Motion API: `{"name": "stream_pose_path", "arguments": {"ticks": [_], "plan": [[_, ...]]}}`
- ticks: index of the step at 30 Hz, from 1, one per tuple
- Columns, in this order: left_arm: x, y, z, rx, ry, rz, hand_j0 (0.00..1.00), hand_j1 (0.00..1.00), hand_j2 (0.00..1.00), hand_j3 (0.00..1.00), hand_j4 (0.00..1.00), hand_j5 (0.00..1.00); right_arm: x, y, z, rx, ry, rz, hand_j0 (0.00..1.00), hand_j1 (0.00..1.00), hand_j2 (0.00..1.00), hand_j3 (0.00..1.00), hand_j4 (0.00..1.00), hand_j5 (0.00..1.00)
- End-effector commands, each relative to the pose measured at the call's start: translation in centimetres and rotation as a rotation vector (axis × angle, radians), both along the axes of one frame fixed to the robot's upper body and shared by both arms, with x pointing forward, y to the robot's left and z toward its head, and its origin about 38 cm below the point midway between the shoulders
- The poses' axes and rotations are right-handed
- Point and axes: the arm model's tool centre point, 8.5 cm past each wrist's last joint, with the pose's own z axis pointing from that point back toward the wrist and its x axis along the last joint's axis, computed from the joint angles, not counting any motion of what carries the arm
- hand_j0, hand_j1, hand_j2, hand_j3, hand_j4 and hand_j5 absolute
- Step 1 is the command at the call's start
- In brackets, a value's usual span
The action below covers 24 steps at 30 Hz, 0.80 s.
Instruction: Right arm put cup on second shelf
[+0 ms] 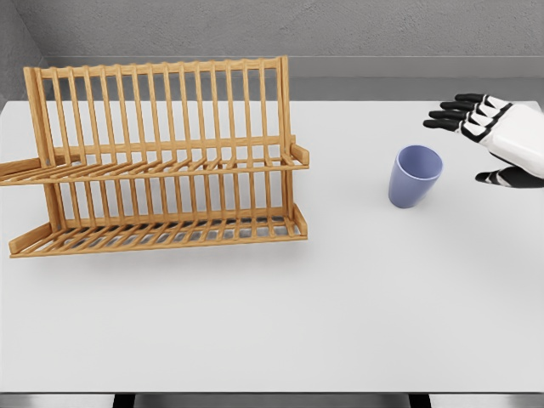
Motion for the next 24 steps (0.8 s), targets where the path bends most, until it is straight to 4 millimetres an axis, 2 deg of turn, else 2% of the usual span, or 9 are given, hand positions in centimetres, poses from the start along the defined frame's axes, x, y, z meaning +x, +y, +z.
{"name": "stream_pose_path", "arguments": {"ticks": [1, 6, 12, 15, 16, 18, 19, 21, 24], "plan": [[0.0, 0.0, 0.0, 0.000, -0.001, 0.000, 1.00, 1.00, 1.00, 1.00, 1.00, 1.00, 0.0, 0.0, 0.0, 0.004, 0.002, 0.002, 1.00, 1.00, 1.00, 1.00, 1.00, 1.00], [0.0, 0.0, 0.0, 0.000, 0.000, -0.001, 1.00, 1.00, 1.00, 1.00, 1.00, 1.00, -0.4, -0.9, 0.3, -0.019, 0.015, -0.013, 1.00, 1.00, 1.00, 1.00, 1.00, 1.00], [0.0, 0.0, 0.0, 0.000, 0.000, 0.000, 1.00, 1.00, 1.00, 1.00, 1.00, 1.00, -0.5, -3.5, 0.4, -0.332, 0.281, -0.059, 1.00, 1.00, 1.00, 1.00, 1.00, 1.00], [0.0, 0.0, 0.0, 0.000, 0.000, 0.000, 1.00, 1.00, 1.00, 1.00, 1.00, 1.00, 1.3, -2.9, 2.0, -0.283, 0.219, -0.063, 1.00, 1.00, 1.00, 1.00, 1.00, 1.00], [0.0, 0.0, 0.0, 0.000, 0.000, 0.000, 1.00, 1.00, 1.00, 1.00, 1.00, 1.00, 3.0, -1.9, 2.3, -0.265, 0.207, -0.047, 1.00, 1.00, 1.00, 1.00, 1.00, 1.00], [0.0, 0.0, 0.0, 0.000, 0.000, 0.000, 1.00, 1.00, 1.00, 1.00, 1.00, 1.00, 6.3, 1.1, 1.3, -0.259, 0.236, 0.008, 1.00, 1.00, 1.00, 1.00, 1.00, 1.00], [0.0, 0.0, 0.0, -0.001, 0.000, 0.000, 1.00, 1.00, 1.00, 1.00, 1.00, 1.00, 7.1, 1.3, 0.7, -0.261, 0.259, 0.003, 1.00, 1.00, 1.00, 1.00, 1.00, 1.00], [0.0, 0.0, 0.0, -0.001, 0.000, 0.000, 1.00, 1.00, 1.00, 1.00, 1.00, 1.00, 7.9, 2.0, -0.7, -0.261, 0.293, 0.012, 1.00, 1.00, 1.00, 1.00, 1.00, 1.00], [0.0, 0.0, 0.0, 0.000, 0.000, 0.000, 1.00, 1.00, 1.00, 1.00, 1.00, 1.00, 8.1, 2.1, -0.7, -0.271, 0.297, 0.013, 1.00, 1.00, 1.00, 1.00, 1.00, 1.00]]}}
